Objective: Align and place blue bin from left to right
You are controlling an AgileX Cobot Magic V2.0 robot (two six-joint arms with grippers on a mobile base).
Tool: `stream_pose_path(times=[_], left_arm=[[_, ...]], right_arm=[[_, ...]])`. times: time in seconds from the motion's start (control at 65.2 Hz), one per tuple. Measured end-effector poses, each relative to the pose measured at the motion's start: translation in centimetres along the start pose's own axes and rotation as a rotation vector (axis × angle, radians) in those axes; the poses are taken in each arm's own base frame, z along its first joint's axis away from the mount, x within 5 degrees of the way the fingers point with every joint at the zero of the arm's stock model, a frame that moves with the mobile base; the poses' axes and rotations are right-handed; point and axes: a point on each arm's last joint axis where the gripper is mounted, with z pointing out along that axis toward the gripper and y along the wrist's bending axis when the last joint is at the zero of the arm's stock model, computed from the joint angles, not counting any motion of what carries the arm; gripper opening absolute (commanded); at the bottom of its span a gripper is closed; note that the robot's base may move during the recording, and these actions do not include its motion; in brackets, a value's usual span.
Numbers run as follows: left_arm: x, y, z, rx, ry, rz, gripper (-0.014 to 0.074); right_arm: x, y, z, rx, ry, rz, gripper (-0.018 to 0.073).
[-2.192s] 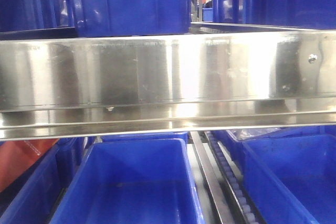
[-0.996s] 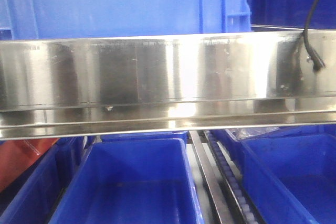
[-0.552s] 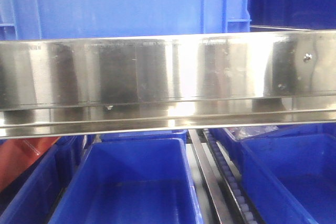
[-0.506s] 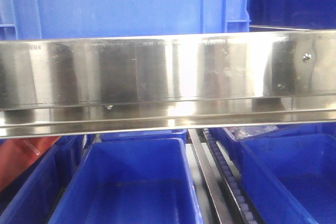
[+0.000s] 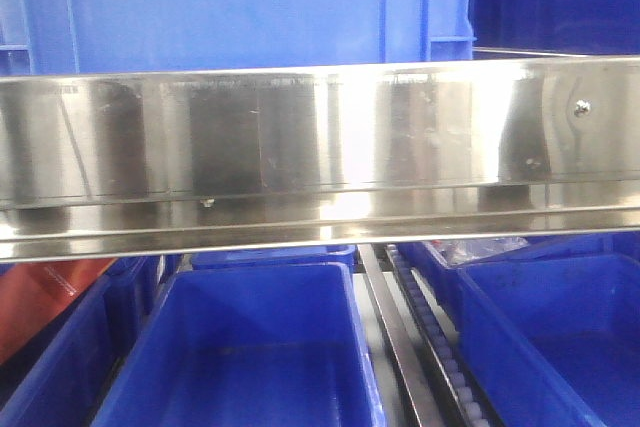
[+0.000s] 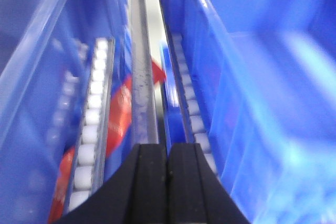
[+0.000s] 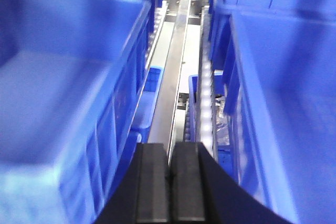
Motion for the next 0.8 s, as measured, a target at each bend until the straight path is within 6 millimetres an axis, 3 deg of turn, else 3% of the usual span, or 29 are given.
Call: stream_pose_path(times=[0.261, 0.399, 0.644, 0.797], left_arm=[[9.6, -0.3, -2.4, 0.025, -0.164, -0.022, -0.0111], [13.3, -0.5, -3.8, 0.051, -0.240, -0.062, -0.0111], [16.3, -0.5, -5.5, 0.052, -0.359, -0.067, -0.0111], [16.6, -0.5, -6.1, 0.052, -0.403, -0.068, -0.0111]], right_arm=[[8.1, -0.6, -3.8, -0.024, -0.079, -0.013, -0.0071], [13.0, -0.8, -5.5, -0.037, -0.151, -0.016, -0.0071], [19.5, -1.1, -7.1, -0.046, -0.304, -0.036, -0.0071], [21.2, -1.2, -7.7, -0.045, -0.356, -0.037, -0.0071]])
